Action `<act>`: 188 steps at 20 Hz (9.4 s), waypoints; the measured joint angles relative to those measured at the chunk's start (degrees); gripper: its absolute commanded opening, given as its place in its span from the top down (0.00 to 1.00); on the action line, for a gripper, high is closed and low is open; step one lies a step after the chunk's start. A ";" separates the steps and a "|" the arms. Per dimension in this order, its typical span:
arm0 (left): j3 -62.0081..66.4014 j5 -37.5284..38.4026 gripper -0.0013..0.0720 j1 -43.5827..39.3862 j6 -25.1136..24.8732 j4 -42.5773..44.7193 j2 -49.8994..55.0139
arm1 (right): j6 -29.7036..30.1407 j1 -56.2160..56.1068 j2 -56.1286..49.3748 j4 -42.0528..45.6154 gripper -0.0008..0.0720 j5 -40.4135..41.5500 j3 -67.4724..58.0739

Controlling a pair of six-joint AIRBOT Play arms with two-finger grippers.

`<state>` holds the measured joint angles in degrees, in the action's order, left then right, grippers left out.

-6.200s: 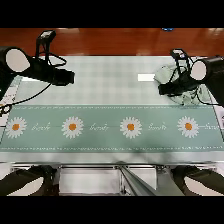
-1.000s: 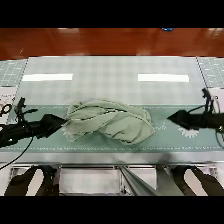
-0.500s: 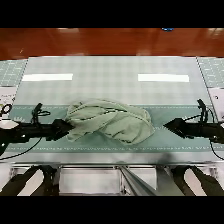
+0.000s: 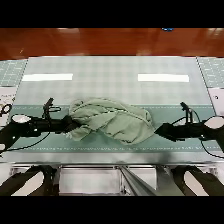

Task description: Fold the shirts.

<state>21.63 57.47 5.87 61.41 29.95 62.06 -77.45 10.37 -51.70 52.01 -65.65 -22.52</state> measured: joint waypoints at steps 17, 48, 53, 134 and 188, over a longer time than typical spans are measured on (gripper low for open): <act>1.36 -1.36 0.95 0.02 -0.68 -0.46 0.31 | 14.93 -4.37 -18.32 -20.72 0.96 11.21 -4.28; 93.55 32.44 0.95 5.14 15.23 -5.53 -12.66 | 2.58 -4.26 12.85 14.80 0.96 -1.86 -89.88; 86.12 35.54 0.95 5.14 15.76 -0.87 -13.77 | 2.36 -4.26 11.50 15.76 0.96 -6.29 -89.94; 10.25 -2.56 0.95 -5.77 13.20 13.49 6.73 | 7.17 12.22 -25.49 -2.95 0.45 -2.62 -16.06; 57.51 -4.68 0.95 -4.68 15.13 5.14 11.47 | -1.79 -2.19 -22.08 17.42 0.96 -10.34 -77.02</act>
<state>79.13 52.80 1.19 76.53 35.09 73.54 -79.24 8.19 -73.78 69.43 -75.99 -99.55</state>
